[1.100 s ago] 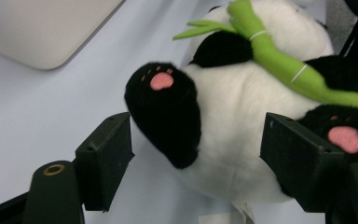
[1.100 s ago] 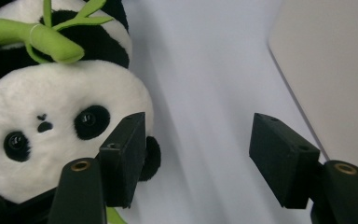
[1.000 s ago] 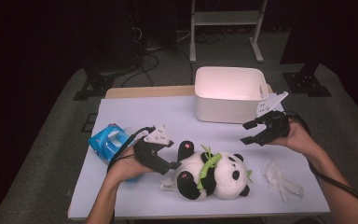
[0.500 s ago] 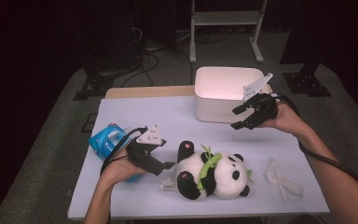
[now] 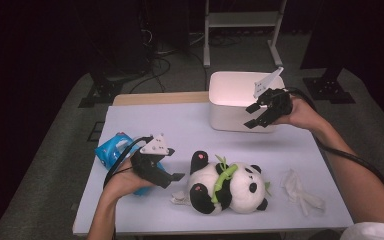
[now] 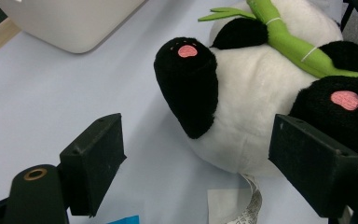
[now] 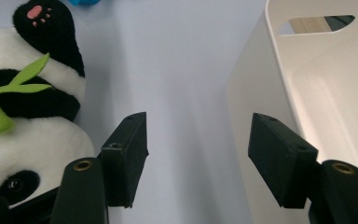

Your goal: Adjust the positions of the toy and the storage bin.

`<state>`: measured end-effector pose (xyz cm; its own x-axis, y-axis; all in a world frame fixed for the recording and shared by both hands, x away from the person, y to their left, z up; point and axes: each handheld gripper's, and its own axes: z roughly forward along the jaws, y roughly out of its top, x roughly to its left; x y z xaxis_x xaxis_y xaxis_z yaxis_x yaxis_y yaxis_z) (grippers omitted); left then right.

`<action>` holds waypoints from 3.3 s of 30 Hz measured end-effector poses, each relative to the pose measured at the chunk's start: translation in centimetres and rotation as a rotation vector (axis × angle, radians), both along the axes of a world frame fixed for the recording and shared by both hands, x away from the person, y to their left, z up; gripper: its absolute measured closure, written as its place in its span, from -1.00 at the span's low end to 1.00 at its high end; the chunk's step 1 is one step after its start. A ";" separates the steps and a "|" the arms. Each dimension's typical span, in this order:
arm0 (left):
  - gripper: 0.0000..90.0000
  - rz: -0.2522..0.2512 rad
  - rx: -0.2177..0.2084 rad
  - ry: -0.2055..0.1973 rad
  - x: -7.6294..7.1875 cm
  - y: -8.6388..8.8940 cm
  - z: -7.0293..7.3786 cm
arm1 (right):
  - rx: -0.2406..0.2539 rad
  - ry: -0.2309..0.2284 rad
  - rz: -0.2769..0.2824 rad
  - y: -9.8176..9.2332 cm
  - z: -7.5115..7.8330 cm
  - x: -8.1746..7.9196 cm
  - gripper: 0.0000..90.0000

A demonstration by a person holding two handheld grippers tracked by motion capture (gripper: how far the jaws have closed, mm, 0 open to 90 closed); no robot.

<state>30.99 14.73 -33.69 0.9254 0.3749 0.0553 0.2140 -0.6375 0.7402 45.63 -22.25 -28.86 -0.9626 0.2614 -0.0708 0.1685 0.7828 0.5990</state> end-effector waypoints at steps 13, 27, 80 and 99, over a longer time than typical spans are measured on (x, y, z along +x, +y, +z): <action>-0.66 0.025 -0.009 0.013 0.1 0.8 -0.3 | -0.043 -0.005 -0.016 0.8 0.4 3.6 -0.14; -0.73 0.043 0.000 0.022 0.4 1.3 -0.5 | -0.084 0.012 -0.030 1.5 -1.4 6.1 0.12; -0.76 0.006 -0.010 0.027 -0.1 1.3 -0.2 | -0.049 0.030 0.163 8.8 -1.4 -0.3 0.93; -0.76 0.018 0.003 0.038 -0.1 1.7 -0.6 | -0.165 0.106 0.146 8.3 -3.7 0.9 0.92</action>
<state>30.89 16.48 -34.28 0.9198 0.3919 0.0213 0.2537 -0.6351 0.7296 46.49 -13.91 -32.57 -0.9937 0.1121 0.0028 0.1016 0.8892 0.4460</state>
